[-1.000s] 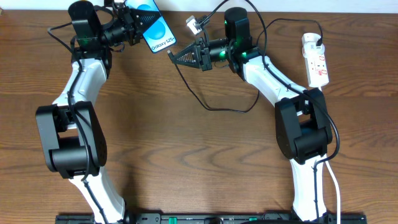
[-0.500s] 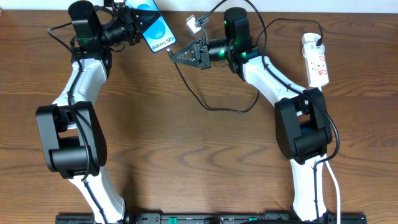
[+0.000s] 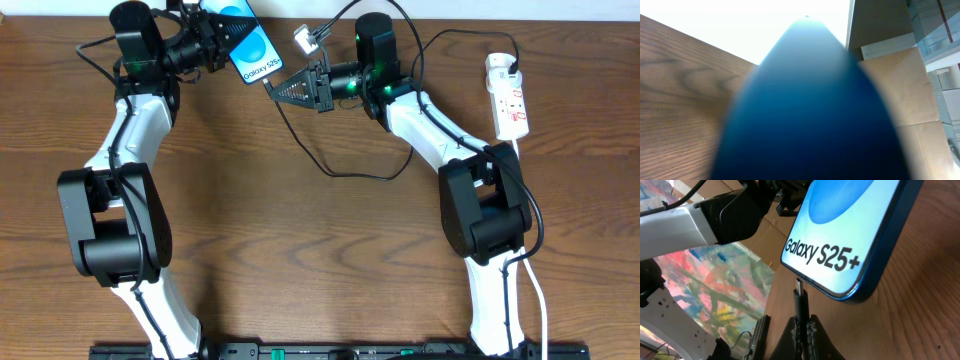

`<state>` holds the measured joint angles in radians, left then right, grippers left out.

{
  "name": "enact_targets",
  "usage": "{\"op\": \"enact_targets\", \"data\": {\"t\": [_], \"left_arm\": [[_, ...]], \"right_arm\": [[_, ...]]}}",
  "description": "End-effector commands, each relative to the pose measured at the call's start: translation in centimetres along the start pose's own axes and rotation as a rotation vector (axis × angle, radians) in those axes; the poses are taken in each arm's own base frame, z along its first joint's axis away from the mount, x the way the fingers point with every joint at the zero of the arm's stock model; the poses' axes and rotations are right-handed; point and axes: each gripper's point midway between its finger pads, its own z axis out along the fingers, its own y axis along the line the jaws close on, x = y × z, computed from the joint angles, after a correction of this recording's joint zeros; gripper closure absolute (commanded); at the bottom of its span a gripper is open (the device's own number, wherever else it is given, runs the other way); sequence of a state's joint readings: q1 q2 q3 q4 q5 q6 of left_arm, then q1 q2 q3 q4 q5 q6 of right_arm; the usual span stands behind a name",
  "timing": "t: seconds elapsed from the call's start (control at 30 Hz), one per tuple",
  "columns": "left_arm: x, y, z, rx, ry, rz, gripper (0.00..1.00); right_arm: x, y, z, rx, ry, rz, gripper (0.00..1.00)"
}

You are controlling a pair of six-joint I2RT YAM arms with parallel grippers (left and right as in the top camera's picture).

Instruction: Plug charger to phone and switch on socket

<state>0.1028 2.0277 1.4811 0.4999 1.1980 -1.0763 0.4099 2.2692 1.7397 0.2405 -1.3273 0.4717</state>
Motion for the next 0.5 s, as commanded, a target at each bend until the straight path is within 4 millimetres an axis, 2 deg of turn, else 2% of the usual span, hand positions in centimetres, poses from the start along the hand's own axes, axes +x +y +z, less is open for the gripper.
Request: {"op": "enact_targets", "data": {"t": [0.0, 0.47], "left_arm": [[-0.37, -1.23, -0.11, 0.017, -0.004, 0.046, 0.93], [-0.08, -2.02, 0.09, 0.043, 0.013, 0.086, 0.93]], "right_arm": [[-1.62, 2.37, 0.13, -0.019, -0.004, -0.046, 0.99], [-1.64, 2.34, 0.08, -0.018, -0.005, -0.046, 0.99]]}}
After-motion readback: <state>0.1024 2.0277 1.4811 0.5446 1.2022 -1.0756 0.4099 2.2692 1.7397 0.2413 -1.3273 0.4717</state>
